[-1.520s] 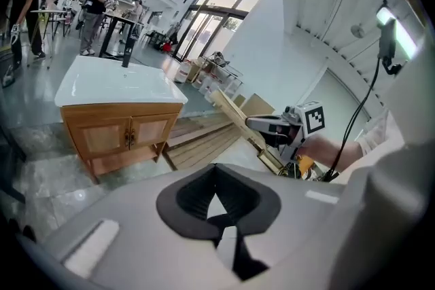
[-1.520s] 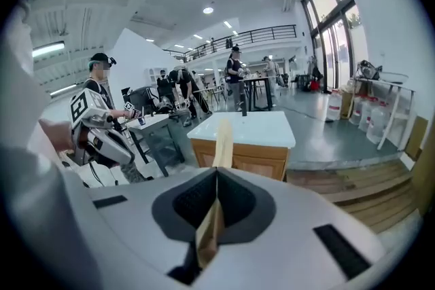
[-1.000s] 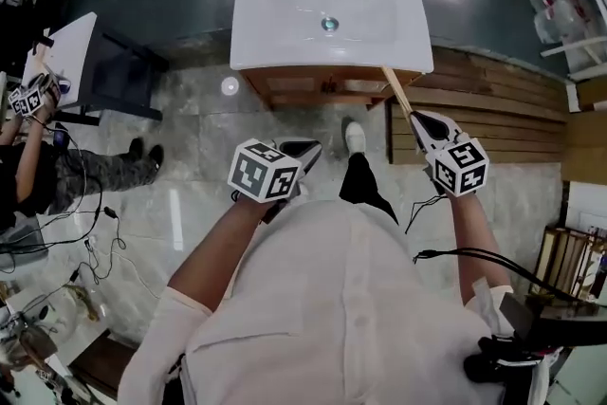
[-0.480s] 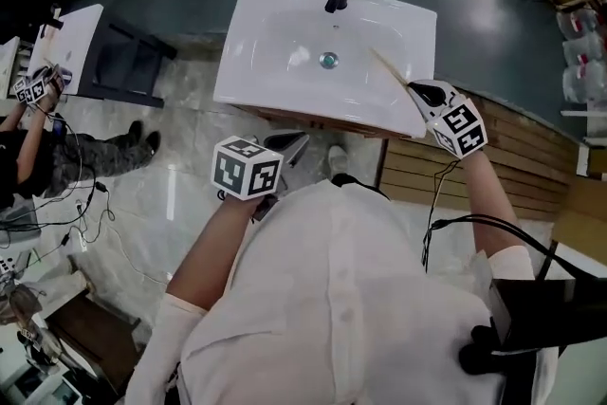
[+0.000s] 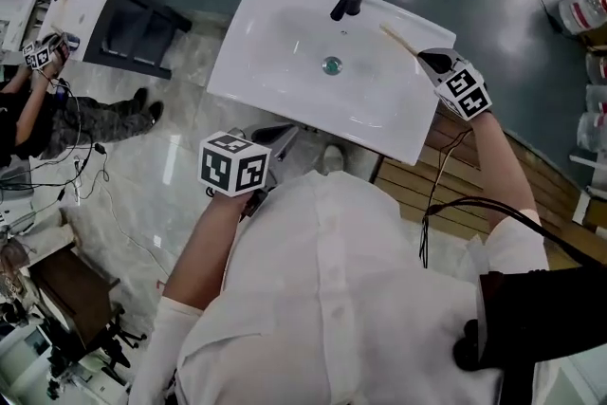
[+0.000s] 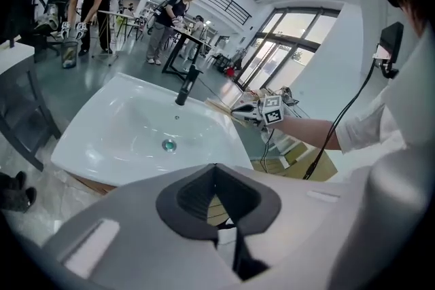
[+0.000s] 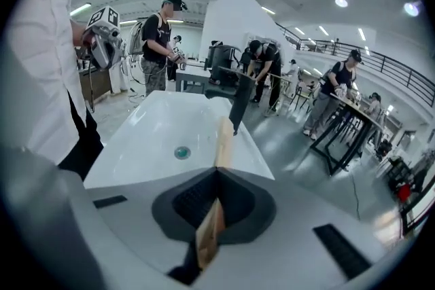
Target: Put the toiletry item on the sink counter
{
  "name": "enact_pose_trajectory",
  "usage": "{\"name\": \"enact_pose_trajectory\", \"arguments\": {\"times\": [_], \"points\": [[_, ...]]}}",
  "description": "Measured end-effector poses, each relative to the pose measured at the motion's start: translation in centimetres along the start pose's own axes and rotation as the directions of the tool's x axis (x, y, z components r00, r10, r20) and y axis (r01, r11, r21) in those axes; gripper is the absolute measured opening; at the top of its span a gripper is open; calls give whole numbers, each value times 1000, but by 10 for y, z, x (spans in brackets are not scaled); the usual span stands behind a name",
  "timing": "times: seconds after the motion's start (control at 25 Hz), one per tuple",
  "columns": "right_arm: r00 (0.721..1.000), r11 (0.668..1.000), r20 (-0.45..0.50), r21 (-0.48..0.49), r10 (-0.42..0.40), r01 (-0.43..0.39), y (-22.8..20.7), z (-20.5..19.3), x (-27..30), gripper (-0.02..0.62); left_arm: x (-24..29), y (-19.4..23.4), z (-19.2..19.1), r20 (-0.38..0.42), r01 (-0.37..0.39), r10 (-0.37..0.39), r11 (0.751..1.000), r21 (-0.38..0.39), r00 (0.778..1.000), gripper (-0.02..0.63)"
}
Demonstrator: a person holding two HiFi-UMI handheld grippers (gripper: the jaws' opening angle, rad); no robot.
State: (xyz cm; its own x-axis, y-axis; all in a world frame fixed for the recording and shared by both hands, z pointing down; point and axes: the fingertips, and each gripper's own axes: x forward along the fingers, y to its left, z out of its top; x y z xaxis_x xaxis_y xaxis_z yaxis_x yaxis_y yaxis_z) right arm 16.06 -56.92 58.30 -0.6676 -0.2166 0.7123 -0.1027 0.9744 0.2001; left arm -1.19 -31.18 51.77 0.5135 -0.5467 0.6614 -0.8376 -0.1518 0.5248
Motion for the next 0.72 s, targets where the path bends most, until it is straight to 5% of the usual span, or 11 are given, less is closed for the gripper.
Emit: {"name": "enact_pose_trajectory", "arguments": {"times": [0.24, 0.72], "points": [[998, 991, -43, -123, 42, -47, -30, -13, 46, 5, -3, 16, 3, 3, -64, 65, 997, -52, 998, 6], [995, 978, -89, -197, 55, -72, -52, -29, 85, 6, -23, 40, -4, 9, -151, 153, 981, -124, 988, 6]]}}
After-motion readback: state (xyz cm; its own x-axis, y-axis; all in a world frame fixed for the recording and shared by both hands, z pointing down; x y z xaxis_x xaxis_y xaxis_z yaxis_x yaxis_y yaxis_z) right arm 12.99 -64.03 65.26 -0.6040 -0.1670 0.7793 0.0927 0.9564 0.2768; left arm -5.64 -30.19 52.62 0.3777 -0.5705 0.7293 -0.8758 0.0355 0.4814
